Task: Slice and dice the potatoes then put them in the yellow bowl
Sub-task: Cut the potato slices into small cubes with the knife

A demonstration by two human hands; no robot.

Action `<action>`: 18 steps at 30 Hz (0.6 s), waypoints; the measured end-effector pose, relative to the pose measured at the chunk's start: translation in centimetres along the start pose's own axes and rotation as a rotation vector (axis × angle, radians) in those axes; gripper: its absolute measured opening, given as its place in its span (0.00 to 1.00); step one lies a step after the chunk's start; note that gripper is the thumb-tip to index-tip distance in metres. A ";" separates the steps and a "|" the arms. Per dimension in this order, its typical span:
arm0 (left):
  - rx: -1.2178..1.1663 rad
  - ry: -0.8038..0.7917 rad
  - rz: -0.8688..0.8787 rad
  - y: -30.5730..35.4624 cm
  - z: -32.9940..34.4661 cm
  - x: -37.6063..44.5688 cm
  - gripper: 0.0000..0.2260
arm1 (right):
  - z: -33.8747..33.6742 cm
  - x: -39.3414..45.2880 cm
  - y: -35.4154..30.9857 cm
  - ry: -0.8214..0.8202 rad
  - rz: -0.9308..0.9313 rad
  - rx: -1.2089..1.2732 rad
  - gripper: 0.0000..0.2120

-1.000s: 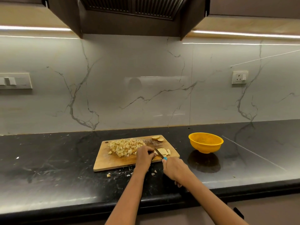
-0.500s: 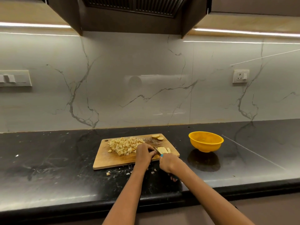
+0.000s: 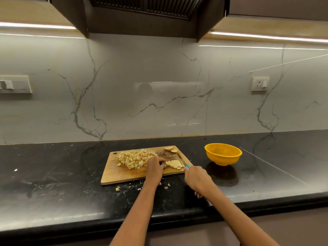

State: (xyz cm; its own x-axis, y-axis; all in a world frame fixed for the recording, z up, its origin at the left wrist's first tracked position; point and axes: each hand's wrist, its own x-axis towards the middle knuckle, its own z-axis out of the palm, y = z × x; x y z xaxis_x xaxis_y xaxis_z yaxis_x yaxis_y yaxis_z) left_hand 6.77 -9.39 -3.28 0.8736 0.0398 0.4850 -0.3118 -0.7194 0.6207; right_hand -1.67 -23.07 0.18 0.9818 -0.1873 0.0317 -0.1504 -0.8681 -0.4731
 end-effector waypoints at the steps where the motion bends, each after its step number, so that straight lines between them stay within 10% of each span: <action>1: -0.006 0.004 -0.009 -0.1 0.0 0.0 0.13 | -0.1 0.0 0.3 0.008 0.037 0.009 0.19; 18: -0.019 0.029 -0.031 -0.7 -1.8 -1.2 0.14 | 2.8 2.1 -4.7 -0.108 -0.065 0.021 0.17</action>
State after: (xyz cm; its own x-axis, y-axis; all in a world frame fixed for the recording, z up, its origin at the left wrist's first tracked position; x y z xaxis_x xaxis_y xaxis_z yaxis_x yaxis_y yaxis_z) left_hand 5.30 -7.72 -3.16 0.8719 0.0819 0.4829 -0.2923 -0.7040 0.6473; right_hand 1.42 -18.09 0.03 0.9963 -0.0796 -0.0321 -0.0851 -0.8665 -0.4918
